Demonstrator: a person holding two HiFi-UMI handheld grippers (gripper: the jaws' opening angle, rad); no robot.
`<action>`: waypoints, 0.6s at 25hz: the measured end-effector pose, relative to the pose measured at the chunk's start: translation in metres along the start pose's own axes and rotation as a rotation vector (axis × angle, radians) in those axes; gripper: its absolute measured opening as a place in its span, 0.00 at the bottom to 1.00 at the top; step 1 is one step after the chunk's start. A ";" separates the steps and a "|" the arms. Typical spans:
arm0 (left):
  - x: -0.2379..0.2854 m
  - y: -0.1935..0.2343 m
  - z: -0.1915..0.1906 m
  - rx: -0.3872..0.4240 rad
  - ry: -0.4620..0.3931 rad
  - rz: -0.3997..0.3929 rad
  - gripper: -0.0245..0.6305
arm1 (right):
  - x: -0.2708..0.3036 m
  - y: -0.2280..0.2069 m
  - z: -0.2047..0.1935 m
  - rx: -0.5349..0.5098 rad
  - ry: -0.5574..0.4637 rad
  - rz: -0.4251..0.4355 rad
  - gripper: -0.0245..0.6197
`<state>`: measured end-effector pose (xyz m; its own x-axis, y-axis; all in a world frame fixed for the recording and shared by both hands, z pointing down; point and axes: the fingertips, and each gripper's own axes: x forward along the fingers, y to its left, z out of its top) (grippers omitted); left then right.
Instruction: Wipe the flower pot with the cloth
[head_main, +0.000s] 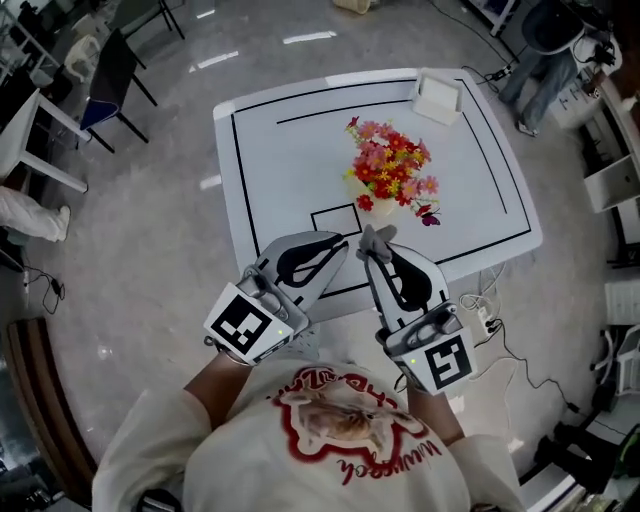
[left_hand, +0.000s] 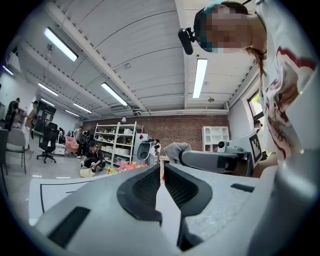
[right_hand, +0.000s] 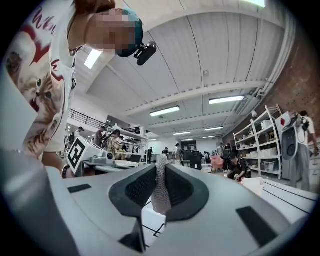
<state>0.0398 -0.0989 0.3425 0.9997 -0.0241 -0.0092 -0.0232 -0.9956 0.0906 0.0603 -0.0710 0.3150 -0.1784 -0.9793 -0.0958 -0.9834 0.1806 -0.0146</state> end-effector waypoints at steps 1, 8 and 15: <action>-0.002 -0.014 0.002 0.000 -0.005 0.005 0.08 | -0.012 0.002 0.006 -0.005 -0.009 0.004 0.11; -0.016 -0.125 0.012 0.033 -0.069 0.049 0.08 | -0.101 0.032 0.029 -0.014 -0.051 0.072 0.11; -0.050 -0.198 0.013 0.010 -0.098 0.185 0.08 | -0.163 0.071 0.048 -0.045 -0.065 0.193 0.11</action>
<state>-0.0054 0.0981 0.3120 0.9725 -0.2147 -0.0905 -0.2067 -0.9742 0.0903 0.0208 0.1056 0.2813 -0.3631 -0.9185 -0.1568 -0.9317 0.3590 0.0550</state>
